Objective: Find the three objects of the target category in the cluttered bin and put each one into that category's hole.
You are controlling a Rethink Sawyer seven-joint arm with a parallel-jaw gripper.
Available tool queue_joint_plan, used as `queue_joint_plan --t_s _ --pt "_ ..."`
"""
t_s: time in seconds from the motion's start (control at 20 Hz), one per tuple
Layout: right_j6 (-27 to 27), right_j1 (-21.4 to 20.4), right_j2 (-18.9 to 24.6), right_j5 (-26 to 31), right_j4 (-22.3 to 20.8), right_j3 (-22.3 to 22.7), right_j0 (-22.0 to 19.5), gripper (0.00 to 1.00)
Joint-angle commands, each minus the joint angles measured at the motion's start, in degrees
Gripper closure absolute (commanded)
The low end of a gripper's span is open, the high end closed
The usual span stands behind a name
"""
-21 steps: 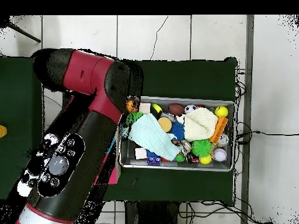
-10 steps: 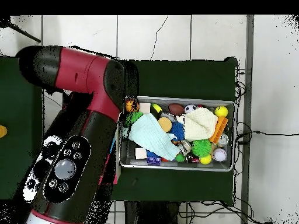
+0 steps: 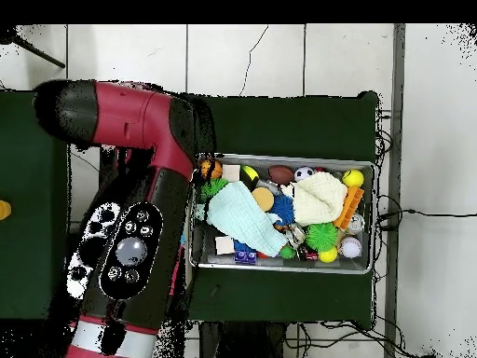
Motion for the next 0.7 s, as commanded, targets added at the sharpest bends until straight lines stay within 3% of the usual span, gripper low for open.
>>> queue_joint_plan --t_s 0.05,0.7 --pt "-16.94 -0.95 10.45 2.34 -6.91 6.14 -2.75 1.0" --pt "-17.14 -3.27 14.86 -0.89 -14.85 12.17 -5.0 1.0"
